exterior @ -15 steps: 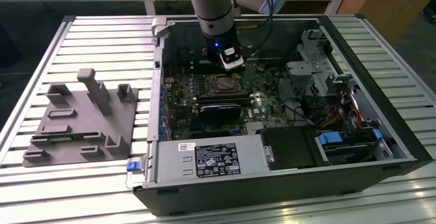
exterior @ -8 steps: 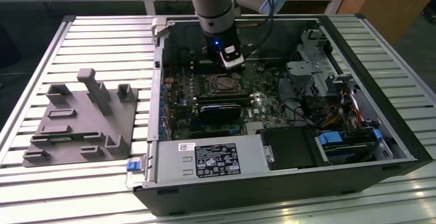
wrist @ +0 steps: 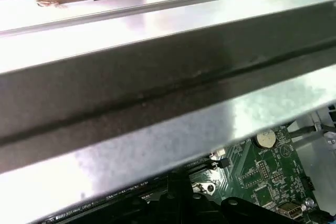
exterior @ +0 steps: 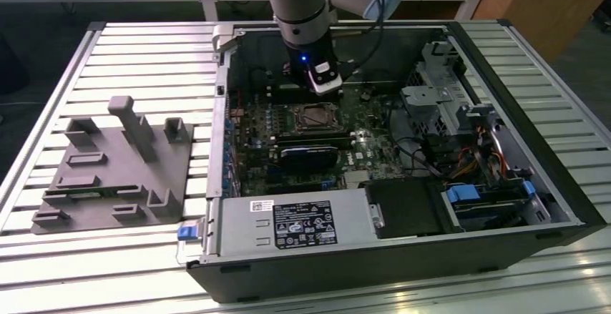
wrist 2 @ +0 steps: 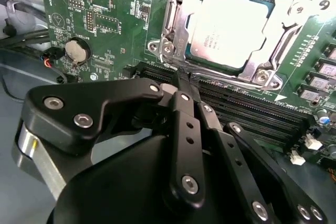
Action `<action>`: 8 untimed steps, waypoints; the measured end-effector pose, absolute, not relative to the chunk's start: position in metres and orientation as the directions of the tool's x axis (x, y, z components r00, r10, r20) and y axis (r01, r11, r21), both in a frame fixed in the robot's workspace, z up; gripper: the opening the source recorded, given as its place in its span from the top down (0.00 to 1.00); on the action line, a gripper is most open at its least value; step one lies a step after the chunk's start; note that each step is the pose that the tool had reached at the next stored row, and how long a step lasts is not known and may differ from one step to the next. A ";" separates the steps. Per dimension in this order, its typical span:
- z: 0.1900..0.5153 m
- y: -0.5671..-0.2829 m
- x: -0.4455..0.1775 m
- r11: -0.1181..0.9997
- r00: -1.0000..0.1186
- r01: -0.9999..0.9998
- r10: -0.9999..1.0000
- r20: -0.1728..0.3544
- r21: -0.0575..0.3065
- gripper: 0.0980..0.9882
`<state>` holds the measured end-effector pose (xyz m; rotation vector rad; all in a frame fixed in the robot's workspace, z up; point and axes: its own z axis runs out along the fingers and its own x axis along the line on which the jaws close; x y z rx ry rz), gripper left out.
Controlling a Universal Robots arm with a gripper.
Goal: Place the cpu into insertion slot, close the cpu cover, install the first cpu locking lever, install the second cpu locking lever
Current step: 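Install the first cpu locking lever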
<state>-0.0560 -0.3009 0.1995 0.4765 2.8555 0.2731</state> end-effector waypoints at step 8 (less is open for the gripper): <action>0.199 -0.301 -0.055 0.940 -0.931 0.307 0.330 -0.159 0.151 0.99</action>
